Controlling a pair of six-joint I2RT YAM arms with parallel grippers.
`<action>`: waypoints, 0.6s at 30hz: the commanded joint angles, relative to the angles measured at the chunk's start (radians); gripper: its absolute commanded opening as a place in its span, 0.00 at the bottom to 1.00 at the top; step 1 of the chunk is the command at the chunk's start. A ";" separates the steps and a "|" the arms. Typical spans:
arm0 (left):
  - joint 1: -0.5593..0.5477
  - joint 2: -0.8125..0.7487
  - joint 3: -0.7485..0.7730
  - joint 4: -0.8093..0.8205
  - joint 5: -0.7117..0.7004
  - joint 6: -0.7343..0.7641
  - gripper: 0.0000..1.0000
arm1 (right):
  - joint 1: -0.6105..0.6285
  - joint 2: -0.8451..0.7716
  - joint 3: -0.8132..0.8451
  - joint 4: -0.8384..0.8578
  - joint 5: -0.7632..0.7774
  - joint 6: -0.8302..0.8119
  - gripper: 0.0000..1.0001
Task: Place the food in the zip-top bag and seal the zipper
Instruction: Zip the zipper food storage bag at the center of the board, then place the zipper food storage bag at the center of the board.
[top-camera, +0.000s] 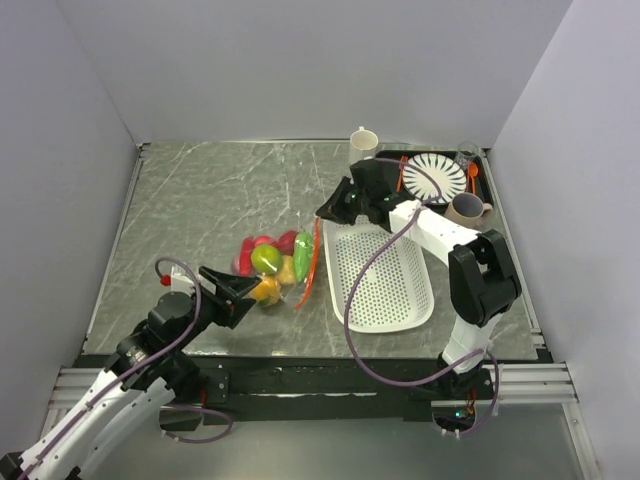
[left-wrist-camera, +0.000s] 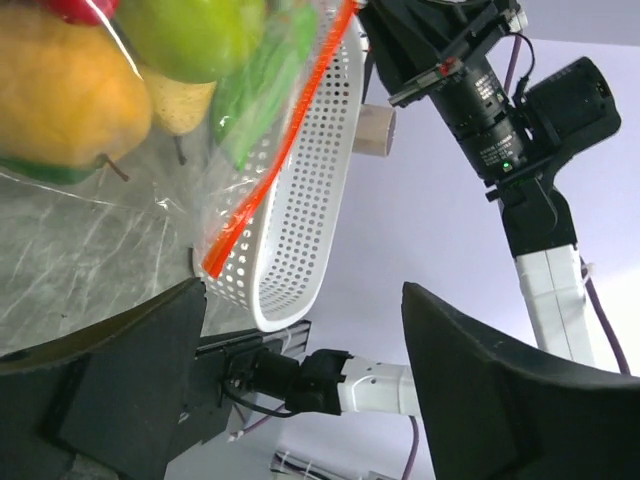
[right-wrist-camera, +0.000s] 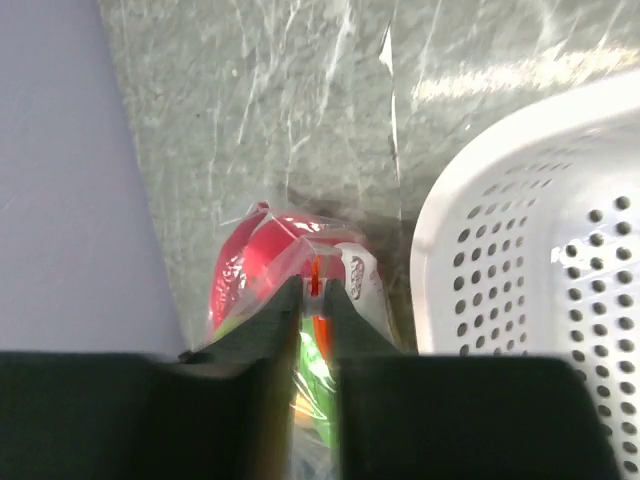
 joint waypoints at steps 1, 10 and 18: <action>-0.001 0.048 0.141 -0.013 -0.062 0.116 0.88 | 0.002 0.009 0.097 -0.064 0.022 -0.119 0.38; -0.003 0.179 0.229 -0.004 -0.067 0.234 0.99 | 0.002 -0.113 0.070 -0.170 0.171 -0.196 0.79; -0.001 0.476 0.451 -0.062 -0.066 0.443 0.99 | -0.024 -0.311 -0.090 -0.205 0.245 -0.245 0.86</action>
